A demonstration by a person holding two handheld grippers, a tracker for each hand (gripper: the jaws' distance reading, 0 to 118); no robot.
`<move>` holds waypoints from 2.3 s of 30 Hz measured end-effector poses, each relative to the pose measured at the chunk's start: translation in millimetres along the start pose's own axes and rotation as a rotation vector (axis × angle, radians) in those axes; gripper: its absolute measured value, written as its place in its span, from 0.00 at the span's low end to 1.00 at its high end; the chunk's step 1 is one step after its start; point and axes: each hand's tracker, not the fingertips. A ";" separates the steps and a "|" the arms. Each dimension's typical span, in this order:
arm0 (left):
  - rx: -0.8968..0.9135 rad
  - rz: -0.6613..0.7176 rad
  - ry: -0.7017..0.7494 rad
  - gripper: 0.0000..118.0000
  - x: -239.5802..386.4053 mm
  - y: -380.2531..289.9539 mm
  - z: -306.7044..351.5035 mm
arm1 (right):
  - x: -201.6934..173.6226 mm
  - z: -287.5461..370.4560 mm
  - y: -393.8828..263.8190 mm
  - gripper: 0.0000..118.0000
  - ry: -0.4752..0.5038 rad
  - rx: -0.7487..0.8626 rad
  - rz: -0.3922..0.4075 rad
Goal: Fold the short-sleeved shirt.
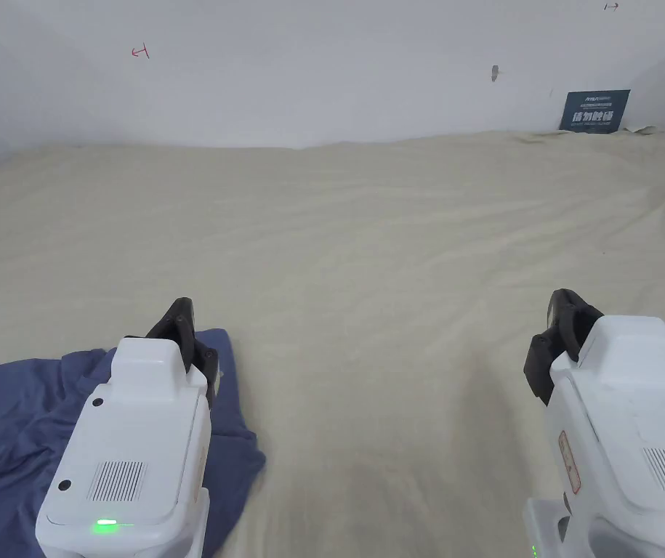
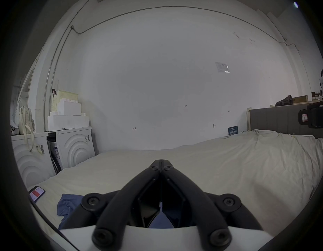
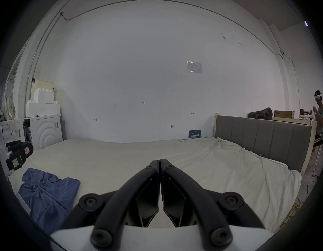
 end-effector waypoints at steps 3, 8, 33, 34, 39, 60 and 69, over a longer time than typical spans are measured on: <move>0.005 -0.008 0.003 0.00 -0.1 0.0 0.6 | 0.0 0.2 0.5 0.00 -0.001 0.001 0.003; 0.006 -0.022 -0.002 0.00 1.7 0.5 0.5 | -0.6 0.7 1.3 0.00 0.000 0.005 0.008; -0.002 0.018 0.059 0.00 -22.6 -0.5 6.0 | -21.2 -2.6 5.2 0.00 0.051 0.015 0.046; -0.003 0.016 0.070 0.00 -27.2 -0.7 8.1 | -25.4 -3.3 5.6 0.00 0.060 0.017 0.048; -0.009 0.010 0.147 0.00 -60.1 -3.3 23.4 | -55.1 -7.1 6.9 0.00 0.131 0.020 0.052; -0.083 0.010 0.456 0.00 -187.8 -19.4 110.7 | -184.5 -5.0 -5.6 0.00 0.421 -0.008 0.068; -0.099 0.017 0.492 0.00 -200.2 -25.0 115.9 | -197.9 -6.0 -8.3 0.00 0.457 -0.019 0.090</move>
